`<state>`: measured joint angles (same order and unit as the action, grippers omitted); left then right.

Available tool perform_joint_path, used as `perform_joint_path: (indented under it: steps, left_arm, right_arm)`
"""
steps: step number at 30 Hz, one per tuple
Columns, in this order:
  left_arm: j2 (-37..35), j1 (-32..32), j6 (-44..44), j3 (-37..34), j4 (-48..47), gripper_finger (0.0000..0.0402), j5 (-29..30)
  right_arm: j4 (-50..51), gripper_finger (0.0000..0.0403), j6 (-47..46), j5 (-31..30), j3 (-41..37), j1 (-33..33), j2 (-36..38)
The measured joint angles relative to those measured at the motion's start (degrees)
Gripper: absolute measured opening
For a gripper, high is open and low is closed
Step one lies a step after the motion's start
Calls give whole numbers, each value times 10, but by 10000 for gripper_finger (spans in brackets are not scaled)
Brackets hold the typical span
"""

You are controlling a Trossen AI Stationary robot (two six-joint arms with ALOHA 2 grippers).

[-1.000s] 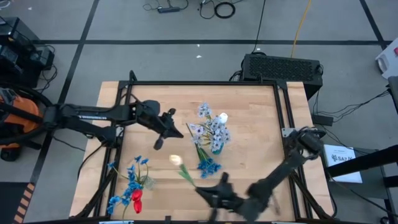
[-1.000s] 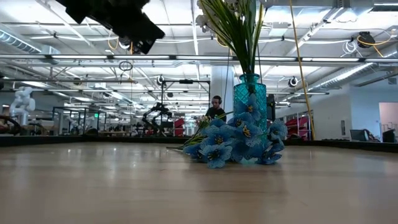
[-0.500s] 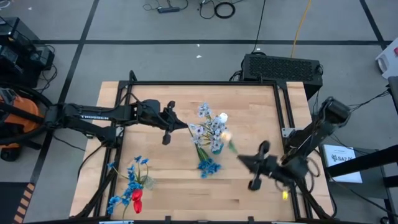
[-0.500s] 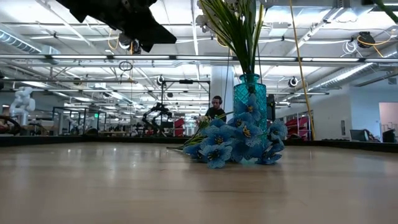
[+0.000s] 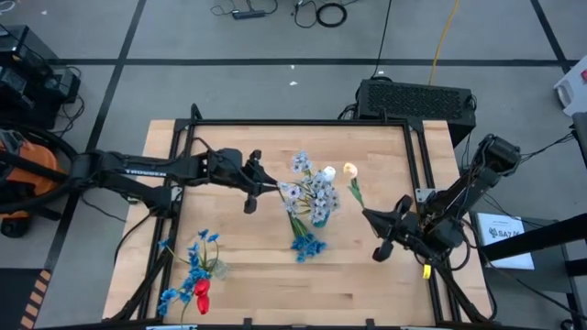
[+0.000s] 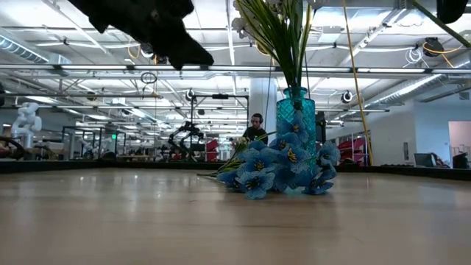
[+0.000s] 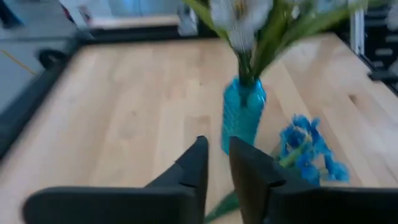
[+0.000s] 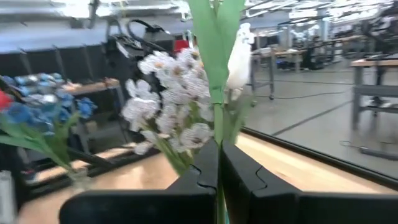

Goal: Sort flowers into vase by color
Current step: Put the pink flower into the blue flower vase

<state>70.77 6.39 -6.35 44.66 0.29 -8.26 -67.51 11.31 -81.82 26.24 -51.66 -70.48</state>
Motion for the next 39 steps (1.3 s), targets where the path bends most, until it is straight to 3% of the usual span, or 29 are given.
perform_joint_path:
  steps: [6, 8, 11, 17, 23, 25, 33, 39]
  left_arm:
    - [72, -7, 40, 0, 41, 163, -23]
    - [96, -12, 72, 0, 71, 194, -22]
    - [126, -16, 48, -1, 120, 223, -10]
    - [161, -21, 62, 0, 192, 230, -1]
    - [189, -27, 125, 0, 268, 230, 0]
    - [202, -38, 134, 0, 288, 230, -2]
    - [267, -81, 120, 2, 366, 230, -5]
    - [289, -77, 115, 17, 400, 230, 30]
  right_arm:
    - [1, 0, 22, -76, 0, -2, 6]
    - [1, 0, 38, -78, 0, -2, 17]
    - [1, 0, 84, -50, -7, -3, 52]
    - [-4, 0, 89, 43, -110, -2, 203]
    - [-18, 0, 123, 236, -204, 15, 344]
    - [-18, 0, 135, 276, -219, 23, 370]
    - [2, 0, 117, 282, -236, 37, 387]
    - [9, 0, 87, 282, -236, 37, 387]
